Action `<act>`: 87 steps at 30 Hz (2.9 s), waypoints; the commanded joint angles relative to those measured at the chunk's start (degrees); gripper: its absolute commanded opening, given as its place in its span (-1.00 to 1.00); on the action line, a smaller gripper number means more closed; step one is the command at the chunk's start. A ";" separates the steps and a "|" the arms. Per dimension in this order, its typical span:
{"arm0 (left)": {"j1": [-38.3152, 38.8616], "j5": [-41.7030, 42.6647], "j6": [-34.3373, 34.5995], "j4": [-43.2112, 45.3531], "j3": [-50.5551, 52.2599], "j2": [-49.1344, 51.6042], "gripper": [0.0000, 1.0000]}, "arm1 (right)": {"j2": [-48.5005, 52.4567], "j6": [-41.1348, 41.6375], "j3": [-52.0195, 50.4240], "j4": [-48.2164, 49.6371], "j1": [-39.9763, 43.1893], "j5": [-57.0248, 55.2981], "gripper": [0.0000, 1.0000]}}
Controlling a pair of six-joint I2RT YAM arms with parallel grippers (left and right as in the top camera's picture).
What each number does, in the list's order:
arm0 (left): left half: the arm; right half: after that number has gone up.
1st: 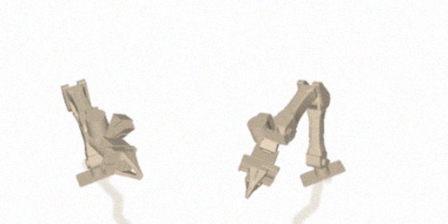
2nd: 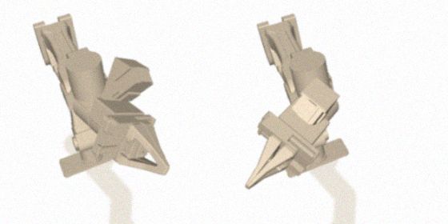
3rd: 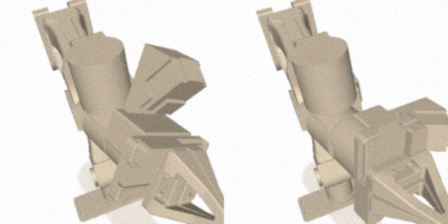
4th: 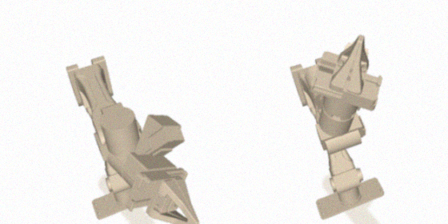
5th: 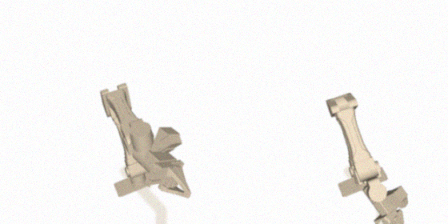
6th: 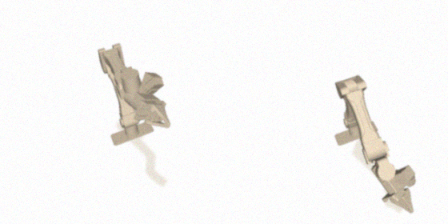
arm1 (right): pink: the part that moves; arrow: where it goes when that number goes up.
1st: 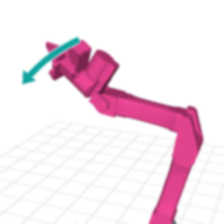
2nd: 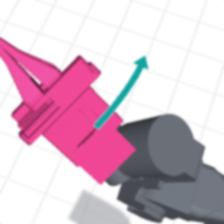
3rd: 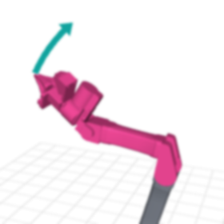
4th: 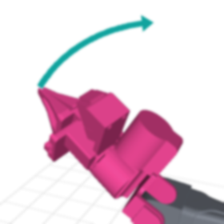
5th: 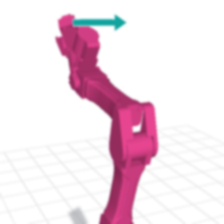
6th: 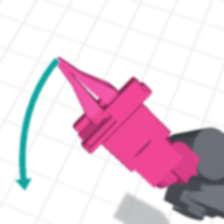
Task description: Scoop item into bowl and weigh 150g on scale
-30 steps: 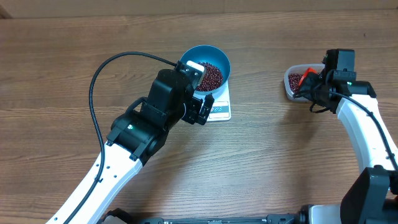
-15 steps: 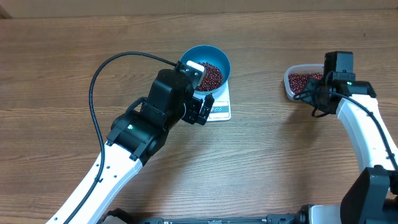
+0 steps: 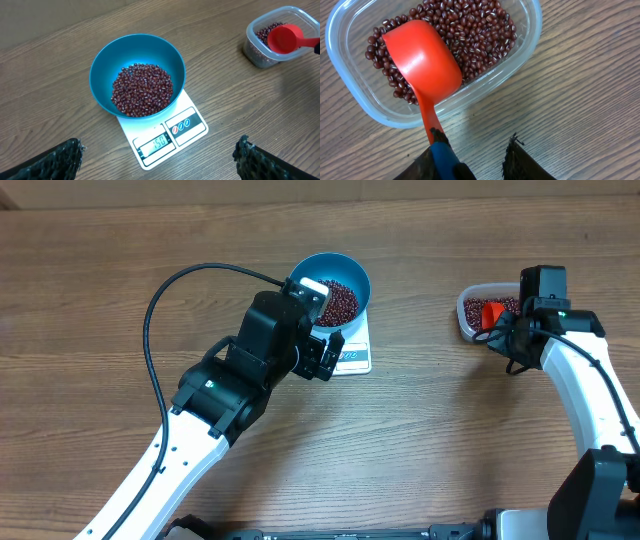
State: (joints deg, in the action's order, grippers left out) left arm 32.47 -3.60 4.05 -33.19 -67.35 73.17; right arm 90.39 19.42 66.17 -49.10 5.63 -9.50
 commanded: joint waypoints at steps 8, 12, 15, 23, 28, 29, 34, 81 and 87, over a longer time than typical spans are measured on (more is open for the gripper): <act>-0.26 0.66 -0.66 0.04 -1.38 0.35 0.99 | -0.20 -4.11 1.29 3.54 0.13 -1.66 0.20; -0.26 0.66 -0.66 0.04 -1.38 0.35 0.99 | -0.20 -4.70 1.29 4.52 0.13 -1.64 0.32; -0.26 0.66 -0.66 0.04 -1.38 0.35 0.99 | -0.20 -4.74 1.29 5.25 0.13 -1.64 0.44; -0.26 0.66 -0.66 0.04 -1.38 0.35 0.99 | -0.20 -14.12 1.29 7.96 0.13 2.14 0.65; -0.26 0.66 -0.66 0.04 -1.38 0.33 0.99 | -0.20 -25.77 1.29 8.11 0.13 8.33 1.00; -0.26 0.66 -0.66 0.04 -1.38 0.35 0.99 | -0.20 -25.94 1.29 8.15 0.13 8.17 1.00; -0.26 0.66 -0.66 0.04 -1.38 0.35 0.99 | -0.20 -25.68 1.29 7.85 0.13 8.20 1.00; -0.26 0.66 -0.66 0.04 -1.38 0.33 0.98 | -0.20 -25.68 1.29 7.89 0.13 8.28 1.00; -0.26 0.66 -0.66 0.04 -1.38 0.35 0.99 | -0.20 -25.70 1.29 7.89 0.11 8.28 1.00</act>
State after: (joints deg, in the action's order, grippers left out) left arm 32.47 -3.60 4.05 -33.21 -67.35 73.17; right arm 90.39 -6.07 66.17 -41.56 5.63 -1.69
